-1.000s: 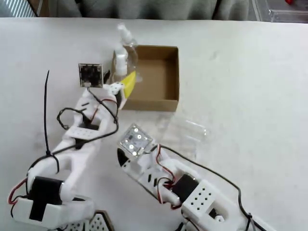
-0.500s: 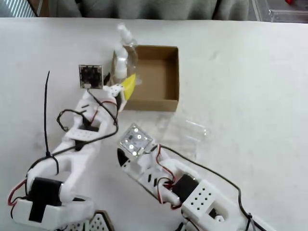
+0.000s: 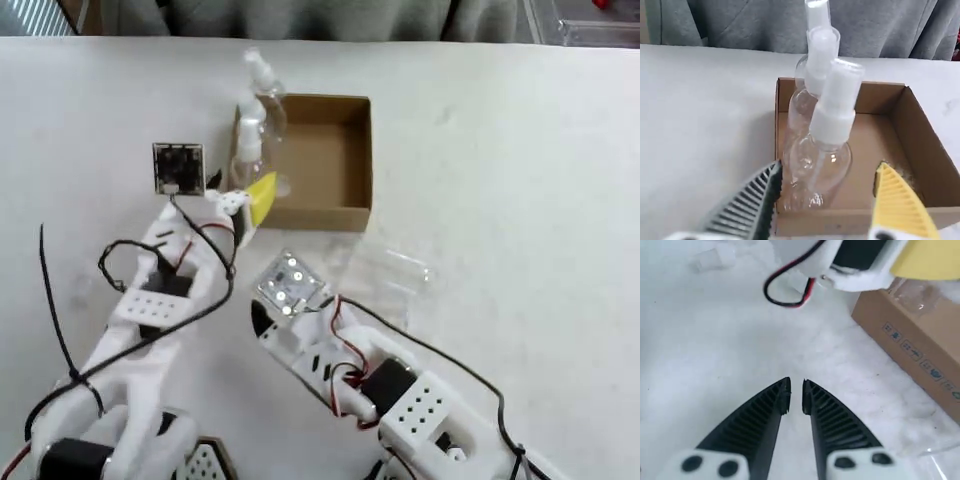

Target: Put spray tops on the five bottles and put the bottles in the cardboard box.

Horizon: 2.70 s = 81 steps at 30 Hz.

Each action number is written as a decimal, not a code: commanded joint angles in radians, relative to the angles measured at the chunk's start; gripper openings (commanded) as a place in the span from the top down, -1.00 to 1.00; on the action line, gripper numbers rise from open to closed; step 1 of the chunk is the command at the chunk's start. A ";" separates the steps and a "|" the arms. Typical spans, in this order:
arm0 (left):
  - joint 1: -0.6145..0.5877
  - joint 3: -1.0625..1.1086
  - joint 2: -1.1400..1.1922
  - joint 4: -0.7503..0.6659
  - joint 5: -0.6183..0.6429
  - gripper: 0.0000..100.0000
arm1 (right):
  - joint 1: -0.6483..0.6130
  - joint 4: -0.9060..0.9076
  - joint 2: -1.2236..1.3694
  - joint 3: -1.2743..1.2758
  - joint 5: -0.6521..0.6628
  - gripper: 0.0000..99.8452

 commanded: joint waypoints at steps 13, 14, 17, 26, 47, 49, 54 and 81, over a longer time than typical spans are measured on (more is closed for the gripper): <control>0.061 -0.006 -0.386 0.523 -0.106 0.44 | 0.035 -0.004 -0.021 -0.008 0.000 0.93; 0.059 -0.006 -0.410 0.562 -0.109 0.44 | 0.044 -0.004 -0.021 -0.008 0.000 0.93; 0.021 -0.005 -0.483 0.678 -0.106 0.44 | 0.059 -0.004 -0.021 -0.011 0.000 0.93; -0.148 0.170 -0.691 0.778 -0.104 0.44 | 0.061 -0.004 -0.021 -0.011 0.000 0.93; -0.348 0.554 -1.259 0.925 -0.110 0.44 | 0.473 0.022 -0.012 -0.153 0.140 0.93; -0.348 0.552 -1.265 0.936 -0.110 0.44 | 0.506 0.091 -0.010 -0.210 0.140 0.94; -0.348 0.552 -1.265 0.937 -0.112 0.46 | 0.541 0.335 -0.010 -0.396 0.140 0.97; -0.354 0.552 -1.265 0.941 -0.203 0.95 | 0.938 0.799 0.776 -1.017 0.078 0.97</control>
